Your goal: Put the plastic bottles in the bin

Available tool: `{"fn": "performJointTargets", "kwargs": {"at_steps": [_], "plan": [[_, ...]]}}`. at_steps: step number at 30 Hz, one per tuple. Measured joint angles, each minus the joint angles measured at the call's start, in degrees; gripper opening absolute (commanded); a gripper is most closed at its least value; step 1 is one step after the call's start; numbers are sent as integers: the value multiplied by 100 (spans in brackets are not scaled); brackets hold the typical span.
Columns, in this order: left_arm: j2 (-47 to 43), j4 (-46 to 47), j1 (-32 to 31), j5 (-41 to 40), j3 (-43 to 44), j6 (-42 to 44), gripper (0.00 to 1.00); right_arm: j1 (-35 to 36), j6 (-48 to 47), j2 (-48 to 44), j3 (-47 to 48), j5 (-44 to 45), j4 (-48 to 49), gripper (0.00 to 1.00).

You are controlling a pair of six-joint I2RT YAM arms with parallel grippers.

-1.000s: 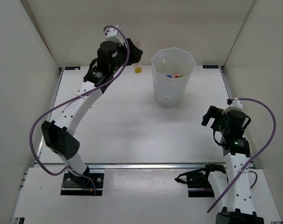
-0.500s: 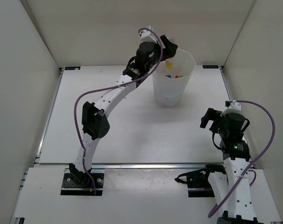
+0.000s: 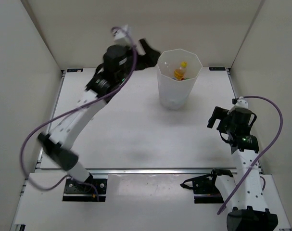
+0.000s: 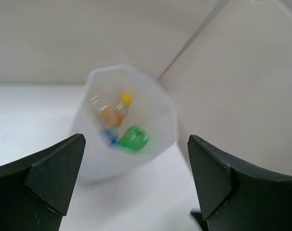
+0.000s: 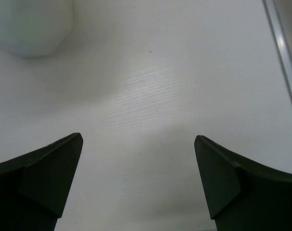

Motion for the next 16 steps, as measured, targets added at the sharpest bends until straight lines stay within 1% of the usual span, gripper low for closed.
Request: {"fn": "performJointTargets", "kwargs": {"at_steps": [3,5,8,10,12,14,16], "plan": [[-1808,-286,391,-170,-1875,-15,98,-240,63,573,164,-162,-256,99],[-2835,-715,905,-358,-3045,-22,98,-396,66,938,197,-251,-474,99],[-3748,-1714,1829,-673,-4422,26,98,-466,74,1215,271,-223,-894,99],[-4006,-2450,2295,-938,-5121,83,98,-435,59,1294,339,-192,-1071,100],[-4218,-3178,2507,-1191,-5630,140,99,-354,31,1311,358,-142,-1152,99],[-4498,-3707,2527,-1290,-5840,192,98,-188,17,1296,358,-72,-1187,99],[-4843,-3934,2511,-1316,-5858,229,99,31,31,1248,358,-4,-1189,99]]}}
